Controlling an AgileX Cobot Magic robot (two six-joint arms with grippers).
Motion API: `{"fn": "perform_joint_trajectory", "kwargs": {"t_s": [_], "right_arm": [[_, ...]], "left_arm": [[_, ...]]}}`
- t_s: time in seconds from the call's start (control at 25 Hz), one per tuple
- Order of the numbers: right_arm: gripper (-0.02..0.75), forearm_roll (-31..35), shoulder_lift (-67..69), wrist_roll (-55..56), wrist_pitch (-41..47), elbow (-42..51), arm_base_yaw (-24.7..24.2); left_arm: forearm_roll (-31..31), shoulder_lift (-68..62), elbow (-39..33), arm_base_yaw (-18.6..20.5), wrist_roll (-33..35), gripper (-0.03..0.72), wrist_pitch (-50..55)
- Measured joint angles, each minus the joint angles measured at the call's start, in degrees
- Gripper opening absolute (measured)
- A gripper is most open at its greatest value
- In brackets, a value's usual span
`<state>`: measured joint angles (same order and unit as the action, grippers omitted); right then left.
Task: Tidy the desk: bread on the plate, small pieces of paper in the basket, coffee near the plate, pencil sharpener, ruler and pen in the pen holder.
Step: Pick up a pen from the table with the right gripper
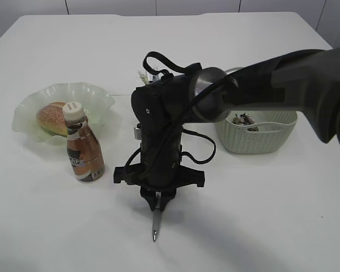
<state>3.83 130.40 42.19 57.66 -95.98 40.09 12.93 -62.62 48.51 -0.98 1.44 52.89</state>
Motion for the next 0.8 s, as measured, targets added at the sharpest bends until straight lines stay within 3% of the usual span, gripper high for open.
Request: {"fn": "perform_joint_trajectory", "kwargs": {"t_s": [0.4, 0.6, 0.8], "right_arm": [[0.062, 12.3, -6.5, -22.8, 1.1, 0.0, -2.2], [0.061, 16.8, -13.4, -34.9, 2.7, 0.0, -7.6], [0.061, 26.8, -19.3, -48.5, 3.7, 0.0, -15.1]], "left_arm": [[0.0, 0.0, 0.0, 0.0, 0.0, 0.414, 0.0], [0.0, 0.0, 0.0, 0.0, 0.0, 0.414, 0.0], [0.0, 0.0, 0.0, 0.0, 0.0, 0.414, 0.1]]}}
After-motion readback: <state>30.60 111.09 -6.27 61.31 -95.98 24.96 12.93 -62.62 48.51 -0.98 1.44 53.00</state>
